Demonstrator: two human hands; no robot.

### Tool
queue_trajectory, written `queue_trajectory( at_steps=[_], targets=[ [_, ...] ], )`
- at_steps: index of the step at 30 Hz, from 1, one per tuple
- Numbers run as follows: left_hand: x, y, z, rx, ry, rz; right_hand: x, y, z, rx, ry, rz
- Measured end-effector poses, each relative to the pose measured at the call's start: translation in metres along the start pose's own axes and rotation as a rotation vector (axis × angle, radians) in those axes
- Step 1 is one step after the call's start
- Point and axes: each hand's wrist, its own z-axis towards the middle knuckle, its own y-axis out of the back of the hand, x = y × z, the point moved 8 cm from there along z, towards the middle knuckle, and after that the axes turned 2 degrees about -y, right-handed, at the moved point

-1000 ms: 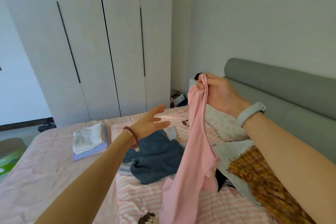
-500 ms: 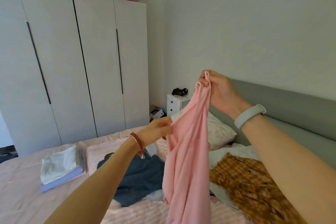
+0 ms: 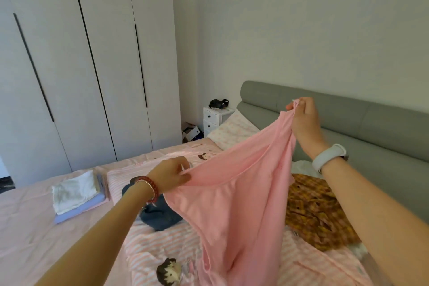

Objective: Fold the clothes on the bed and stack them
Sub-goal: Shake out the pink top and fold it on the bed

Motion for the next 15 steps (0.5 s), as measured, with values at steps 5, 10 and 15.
queue_trajectory(
  at_steps=[5, 10, 15],
  targets=[
    [0.019, -0.011, -0.039, 0.03, 0.055, 0.102, -0.043, 0.02, -0.054, 0.134, 0.045, -0.417],
    [0.005, -0.01, -0.062, 0.005, 0.178, -0.839, -0.047, 0.024, -0.083, 0.213, -0.085, -0.107],
    [-0.036, 0.068, -0.074, -0.512, -0.025, -0.845, 0.005, 0.04, -0.077, 0.131, 0.031, 0.047]
  ],
)
